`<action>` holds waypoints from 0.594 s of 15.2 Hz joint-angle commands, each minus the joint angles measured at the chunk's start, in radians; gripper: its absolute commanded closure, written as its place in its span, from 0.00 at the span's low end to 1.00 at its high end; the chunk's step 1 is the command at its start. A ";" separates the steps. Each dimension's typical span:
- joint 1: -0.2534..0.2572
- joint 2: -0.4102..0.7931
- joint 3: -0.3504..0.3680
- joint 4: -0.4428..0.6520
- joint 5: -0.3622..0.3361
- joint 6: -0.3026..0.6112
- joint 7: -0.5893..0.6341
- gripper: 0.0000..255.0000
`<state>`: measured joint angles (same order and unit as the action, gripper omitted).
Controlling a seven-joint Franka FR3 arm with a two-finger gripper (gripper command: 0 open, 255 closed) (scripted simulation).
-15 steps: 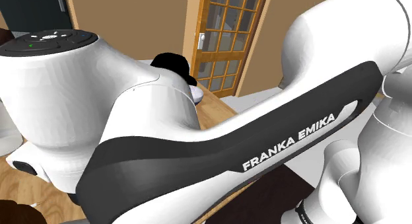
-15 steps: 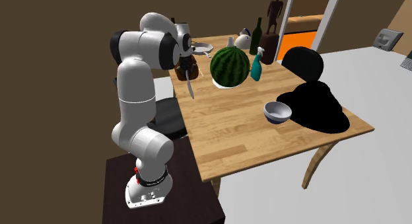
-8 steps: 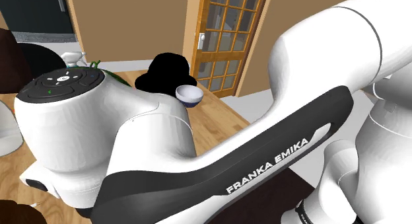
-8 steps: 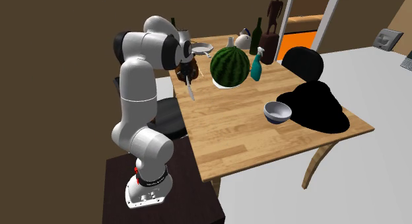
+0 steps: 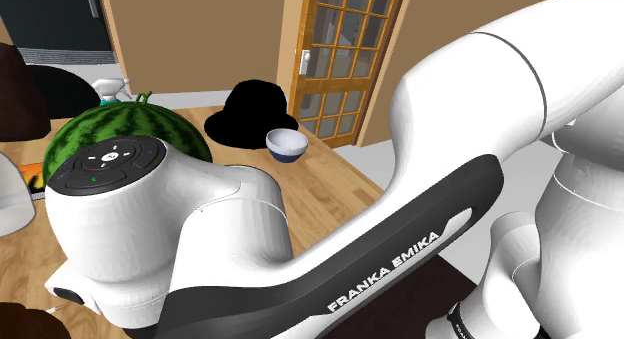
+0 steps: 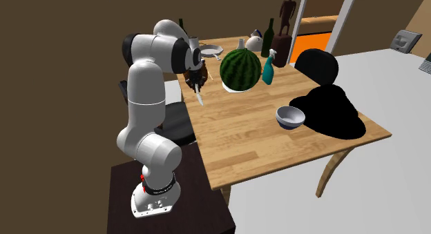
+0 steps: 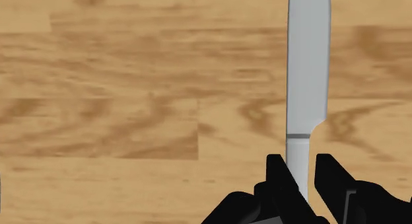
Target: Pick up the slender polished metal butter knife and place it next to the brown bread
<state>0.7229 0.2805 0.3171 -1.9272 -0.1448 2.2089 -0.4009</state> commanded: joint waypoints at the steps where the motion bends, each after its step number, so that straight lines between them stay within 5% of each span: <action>1: 0.000 0.001 0.000 -0.001 -0.001 0.002 0.000 1.00; 4: 0.000 0.001 0.000 -0.001 -0.001 0.002 0.000 1.00; 5: 0.000 0.001 0.000 -0.001 -0.001 0.002 0.000 0.00; 9: 0.000 0.001 0.000 -0.001 -0.001 0.002 0.000 0.00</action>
<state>0.7229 0.2816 0.3169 -1.9277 -0.1454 2.2108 -0.4007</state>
